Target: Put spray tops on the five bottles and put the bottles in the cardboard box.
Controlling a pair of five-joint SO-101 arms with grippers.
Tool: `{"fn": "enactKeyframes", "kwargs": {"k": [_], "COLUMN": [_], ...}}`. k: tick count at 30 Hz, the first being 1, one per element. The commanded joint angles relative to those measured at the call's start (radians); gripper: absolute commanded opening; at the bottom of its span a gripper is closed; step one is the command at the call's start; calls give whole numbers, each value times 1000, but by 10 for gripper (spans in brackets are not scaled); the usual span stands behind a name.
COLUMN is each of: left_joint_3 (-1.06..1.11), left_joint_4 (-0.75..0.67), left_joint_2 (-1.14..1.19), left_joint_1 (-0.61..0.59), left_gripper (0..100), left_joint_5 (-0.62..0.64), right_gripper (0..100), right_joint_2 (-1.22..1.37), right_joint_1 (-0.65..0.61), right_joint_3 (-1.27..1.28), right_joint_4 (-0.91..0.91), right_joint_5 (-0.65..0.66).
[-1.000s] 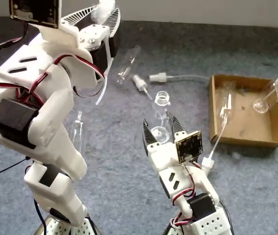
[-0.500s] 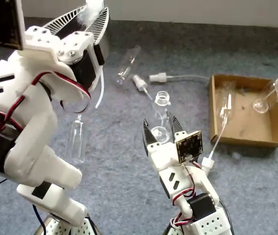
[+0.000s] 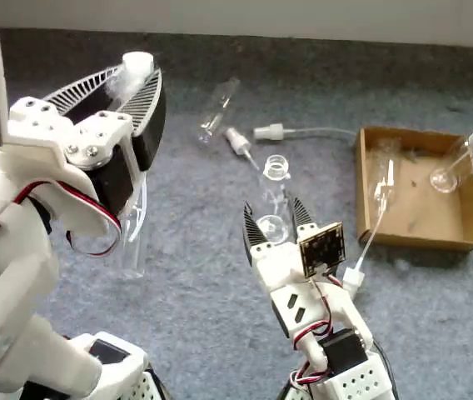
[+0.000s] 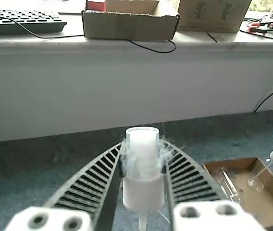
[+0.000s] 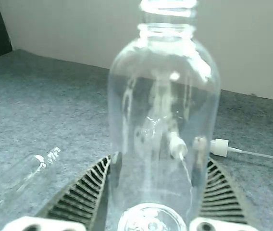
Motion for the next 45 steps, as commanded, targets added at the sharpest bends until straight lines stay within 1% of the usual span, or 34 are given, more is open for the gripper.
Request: {"fn": "enactKeyframes", "kwargs": {"k": [1, 10, 15, 20, 24, 27, 31, 34, 39, 45], "left_joint_3": [211, 516, 627, 690, 756, 842, 935, 947, 946, 958], "left_joint_4": [-87, -477, -640, -730, -842, -959, -1111, -1158, -1162, -1157], "left_joint_2": [-101, -125, -127, -127, -127, -125, -127, -128, -128, -194], "left_joint_1": [15, 21, 18, 13, 19, 21, 22, 71, 142, 151], "left_gripper": [5, 5, 5, 5, 5, 5, 5, 5, 5, 5], "left_joint_5": [-20, -9, 175, 285, 396, 437, 439, 436, 433, 431], "right_gripper": [188, 188, 188, 188, 188, 188, 188, 188, 188, 188], "right_joint_2": [-10, -12, -12, -4, -10, -10, -10, -10, -10, -10], "right_joint_1": [-7, -8, -8, -5, -5, -7, -8, -8, -8, -8], "right_joint_3": [173, 173, 173, 173, 173, 173, 173, 173, 173, 173], "right_joint_4": [-1, -13, -73, -68, -22, 1, 1, 1, 1, 1], "right_joint_5": [-5, 0, 0, 0, 0, 0, 0, 0, 0, 0]}}
